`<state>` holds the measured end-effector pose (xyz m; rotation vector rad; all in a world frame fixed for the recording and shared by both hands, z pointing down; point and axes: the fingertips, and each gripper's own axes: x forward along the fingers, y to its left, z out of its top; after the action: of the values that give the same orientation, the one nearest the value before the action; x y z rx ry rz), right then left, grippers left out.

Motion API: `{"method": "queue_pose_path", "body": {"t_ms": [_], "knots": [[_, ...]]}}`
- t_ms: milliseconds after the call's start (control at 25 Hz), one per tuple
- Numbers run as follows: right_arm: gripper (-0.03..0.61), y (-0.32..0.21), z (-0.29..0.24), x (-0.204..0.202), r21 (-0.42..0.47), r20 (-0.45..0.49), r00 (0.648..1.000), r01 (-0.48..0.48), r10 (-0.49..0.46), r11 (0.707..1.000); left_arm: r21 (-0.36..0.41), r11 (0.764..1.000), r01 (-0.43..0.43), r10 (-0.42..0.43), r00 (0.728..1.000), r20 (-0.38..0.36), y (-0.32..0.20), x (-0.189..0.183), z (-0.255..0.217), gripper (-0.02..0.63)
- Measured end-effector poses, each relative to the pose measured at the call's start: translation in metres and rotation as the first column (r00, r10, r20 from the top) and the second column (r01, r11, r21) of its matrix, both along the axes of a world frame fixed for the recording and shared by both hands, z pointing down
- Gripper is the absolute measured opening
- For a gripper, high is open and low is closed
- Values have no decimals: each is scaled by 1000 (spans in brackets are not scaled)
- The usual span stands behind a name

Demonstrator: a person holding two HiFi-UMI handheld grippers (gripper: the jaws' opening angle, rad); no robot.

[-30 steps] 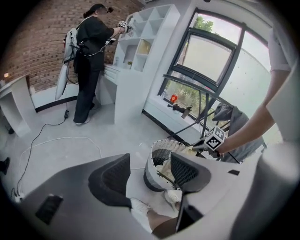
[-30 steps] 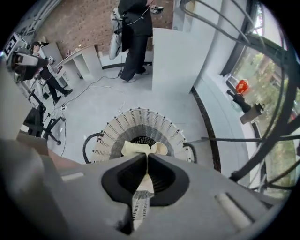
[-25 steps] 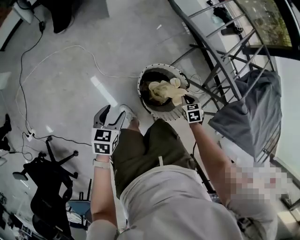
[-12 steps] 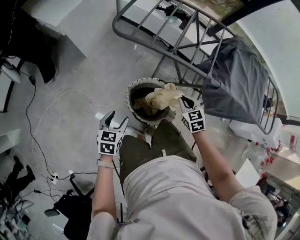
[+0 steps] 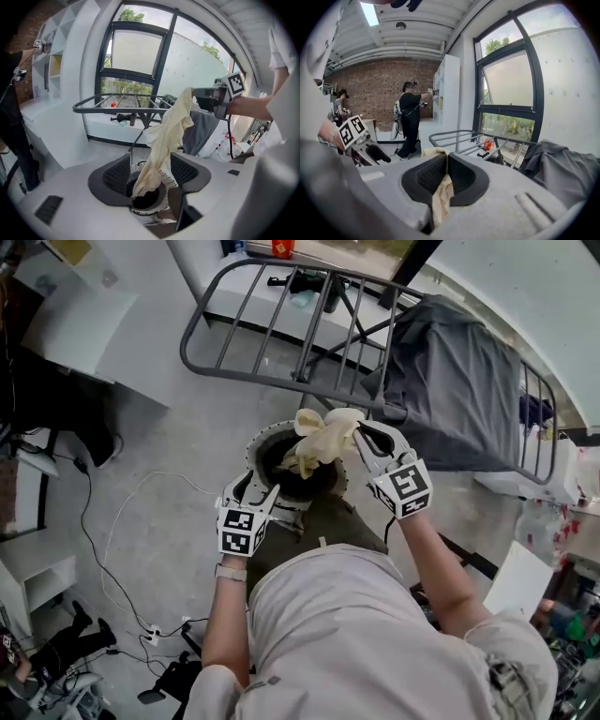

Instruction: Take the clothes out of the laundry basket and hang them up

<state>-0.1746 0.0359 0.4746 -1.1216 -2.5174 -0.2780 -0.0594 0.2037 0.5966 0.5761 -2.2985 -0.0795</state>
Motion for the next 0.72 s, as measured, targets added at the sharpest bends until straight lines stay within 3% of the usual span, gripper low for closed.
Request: {"method": "queue_pose_path", "body": {"t_ms": [200,440,560,720], "knots": [[17,4,-46,-24,-65,82,997,22,-16,998,9,998,-59,59,998,5,-27,-33,-1,269],[17,16,-95,-25,-107,165,984,-45,62,993,40,982,-187,186,982,19,-37,-58,5,268],[17,19,-126,-16,-141,210,969,-104,133,985,30,955,-295,295,955,25,-34,-69,7,269],[17,16,-179,-4,-205,259,936,-189,239,960,5,902,-431,431,902,21,-30,-75,-1,270]]}}
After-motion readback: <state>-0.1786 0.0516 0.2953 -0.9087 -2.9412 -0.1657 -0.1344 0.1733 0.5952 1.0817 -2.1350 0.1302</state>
